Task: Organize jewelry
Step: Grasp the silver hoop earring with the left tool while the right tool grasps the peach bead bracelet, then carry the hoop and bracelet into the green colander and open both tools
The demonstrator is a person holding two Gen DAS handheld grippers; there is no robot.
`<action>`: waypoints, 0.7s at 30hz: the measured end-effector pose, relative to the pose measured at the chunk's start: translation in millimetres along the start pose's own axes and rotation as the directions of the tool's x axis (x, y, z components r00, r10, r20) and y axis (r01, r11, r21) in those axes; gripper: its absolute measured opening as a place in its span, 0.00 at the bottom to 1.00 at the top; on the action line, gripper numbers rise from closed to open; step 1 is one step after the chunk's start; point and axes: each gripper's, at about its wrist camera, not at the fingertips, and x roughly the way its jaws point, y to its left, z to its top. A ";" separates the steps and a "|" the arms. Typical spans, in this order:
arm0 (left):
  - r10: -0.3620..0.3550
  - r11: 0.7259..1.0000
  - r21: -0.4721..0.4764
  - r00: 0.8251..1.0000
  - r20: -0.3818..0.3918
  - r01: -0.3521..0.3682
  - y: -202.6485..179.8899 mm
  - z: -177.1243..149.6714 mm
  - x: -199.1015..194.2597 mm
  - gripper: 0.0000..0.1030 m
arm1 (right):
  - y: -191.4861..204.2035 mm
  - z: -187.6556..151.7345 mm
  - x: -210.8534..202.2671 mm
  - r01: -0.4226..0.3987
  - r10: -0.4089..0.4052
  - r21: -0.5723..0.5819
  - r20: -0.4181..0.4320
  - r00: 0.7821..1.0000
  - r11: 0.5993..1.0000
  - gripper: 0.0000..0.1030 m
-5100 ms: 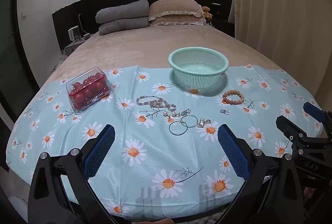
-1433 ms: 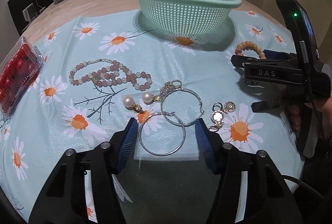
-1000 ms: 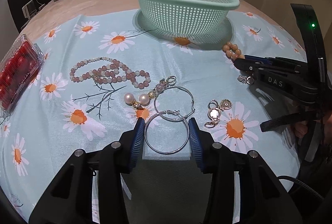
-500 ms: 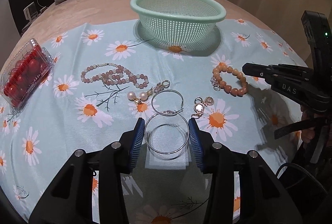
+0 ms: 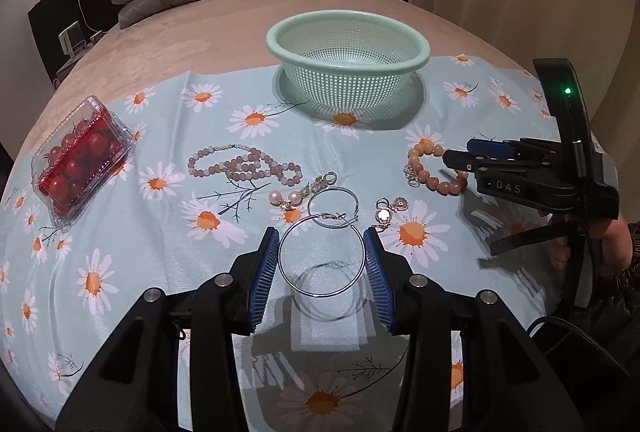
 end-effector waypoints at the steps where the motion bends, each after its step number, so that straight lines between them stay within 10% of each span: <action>1: 0.001 1.000 0.000 1.000 0.002 -0.001 0.2 -0.3 -1.3 0.43 | 1.3 -0.6 3.7 0.003 -0.003 -0.007 -0.010 1.000 1.000 0.33; 5: 0.005 1.000 -0.006 1.000 0.007 -0.005 1.1 -0.6 -5.2 0.43 | 3.7 -2.6 12.3 0.023 -0.023 -0.014 -0.036 0.999 1.000 0.12; 21: 0.022 1.000 -0.006 0.998 0.058 -0.022 1.7 6.5 -28.9 0.43 | 27.9 19.6 -63.6 -0.002 0.013 -0.141 0.072 0.997 0.990 0.11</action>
